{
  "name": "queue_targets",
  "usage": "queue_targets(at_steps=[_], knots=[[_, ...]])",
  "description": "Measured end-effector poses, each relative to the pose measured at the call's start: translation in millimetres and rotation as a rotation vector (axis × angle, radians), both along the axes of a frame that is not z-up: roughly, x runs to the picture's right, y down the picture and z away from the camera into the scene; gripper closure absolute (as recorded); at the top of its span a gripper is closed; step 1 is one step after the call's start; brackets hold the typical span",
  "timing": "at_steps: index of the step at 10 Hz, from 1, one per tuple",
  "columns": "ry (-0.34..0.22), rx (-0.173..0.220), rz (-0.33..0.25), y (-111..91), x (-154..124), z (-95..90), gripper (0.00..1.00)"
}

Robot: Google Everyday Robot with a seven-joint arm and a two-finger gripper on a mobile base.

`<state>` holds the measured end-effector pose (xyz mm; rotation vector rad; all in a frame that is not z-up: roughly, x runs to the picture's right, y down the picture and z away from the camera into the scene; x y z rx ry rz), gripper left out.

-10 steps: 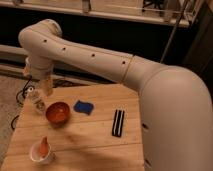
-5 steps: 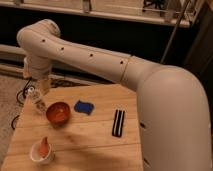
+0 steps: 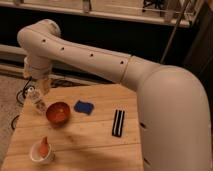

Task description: Knock the bottle over

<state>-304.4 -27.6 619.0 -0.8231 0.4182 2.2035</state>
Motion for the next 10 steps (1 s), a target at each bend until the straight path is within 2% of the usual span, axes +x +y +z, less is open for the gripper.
queue_targets(at_steps=[3,5,6,8,10], knots=[[-0.001,0.000,-0.001,0.2,-0.6,-0.3,0.30],[0.000,0.000,0.000,0.0,-0.2,-0.1,0.21],[0.000,0.000,0.000,0.0,-0.2,-0.1,0.20],[0.001,-0.001,0.001,-0.2,0.8,0.5,0.20],[-0.004,0.004,0.028,-8.2,5.0,0.1,0.20]])
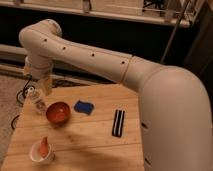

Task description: Knock the bottle over

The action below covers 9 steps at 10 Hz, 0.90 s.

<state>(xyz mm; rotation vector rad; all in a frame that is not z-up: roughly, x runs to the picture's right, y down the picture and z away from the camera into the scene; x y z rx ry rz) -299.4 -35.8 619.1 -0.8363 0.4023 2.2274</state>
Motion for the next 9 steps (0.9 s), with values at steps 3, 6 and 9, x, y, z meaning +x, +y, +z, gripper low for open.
queue_targets(at_steps=[3,6,9], knots=[[-0.006,0.035,0.076,-34.6,12.6,-7.2,0.30],[-0.014,0.061,0.142,-73.8,13.8,-17.7,0.63],[-0.047,0.048,0.159,-88.7,-15.1,-22.9,0.93]])
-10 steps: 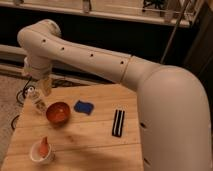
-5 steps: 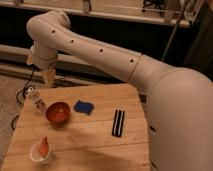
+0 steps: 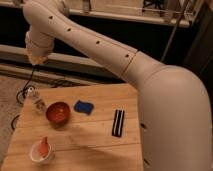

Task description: Knock the bottle over

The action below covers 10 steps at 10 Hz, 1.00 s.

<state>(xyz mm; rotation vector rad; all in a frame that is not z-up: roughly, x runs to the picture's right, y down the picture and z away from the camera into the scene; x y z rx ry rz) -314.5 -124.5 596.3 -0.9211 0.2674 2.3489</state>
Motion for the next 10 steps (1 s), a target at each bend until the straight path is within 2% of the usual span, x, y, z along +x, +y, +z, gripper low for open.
queue_targets(at_steps=[2,4,5,7,10], knots=[[-0.016,-0.022,-0.018,3.9,-28.7,4.6,1.00],[-0.028,-0.045,-0.046,14.3,-57.1,10.5,1.00],[-0.040,-0.045,-0.053,16.7,-66.3,5.3,1.00],[-0.030,-0.050,-0.061,19.5,-67.2,11.8,1.00],[0.027,-0.085,-0.123,45.2,-81.3,48.8,1.00]])
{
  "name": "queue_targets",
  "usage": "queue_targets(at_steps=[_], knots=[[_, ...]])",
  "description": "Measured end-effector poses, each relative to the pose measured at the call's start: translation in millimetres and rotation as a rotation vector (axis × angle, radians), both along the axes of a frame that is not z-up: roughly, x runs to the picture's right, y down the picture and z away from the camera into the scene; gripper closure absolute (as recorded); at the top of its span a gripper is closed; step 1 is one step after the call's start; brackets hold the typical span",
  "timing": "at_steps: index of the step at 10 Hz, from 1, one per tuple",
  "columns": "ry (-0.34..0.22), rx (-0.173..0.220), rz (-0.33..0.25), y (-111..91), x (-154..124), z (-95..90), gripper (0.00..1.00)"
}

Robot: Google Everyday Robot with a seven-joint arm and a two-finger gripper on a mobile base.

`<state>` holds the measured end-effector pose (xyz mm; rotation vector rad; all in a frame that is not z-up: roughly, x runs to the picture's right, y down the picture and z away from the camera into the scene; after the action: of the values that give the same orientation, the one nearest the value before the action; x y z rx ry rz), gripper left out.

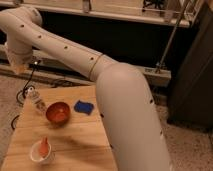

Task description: Knock the bottle over

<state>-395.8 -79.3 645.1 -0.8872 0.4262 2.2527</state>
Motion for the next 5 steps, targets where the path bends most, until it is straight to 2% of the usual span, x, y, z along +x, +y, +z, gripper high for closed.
queue_targets(at_steps=[5], knots=[[0.142,-0.056,-0.108,44.1,-19.0,78.7,1.00]])
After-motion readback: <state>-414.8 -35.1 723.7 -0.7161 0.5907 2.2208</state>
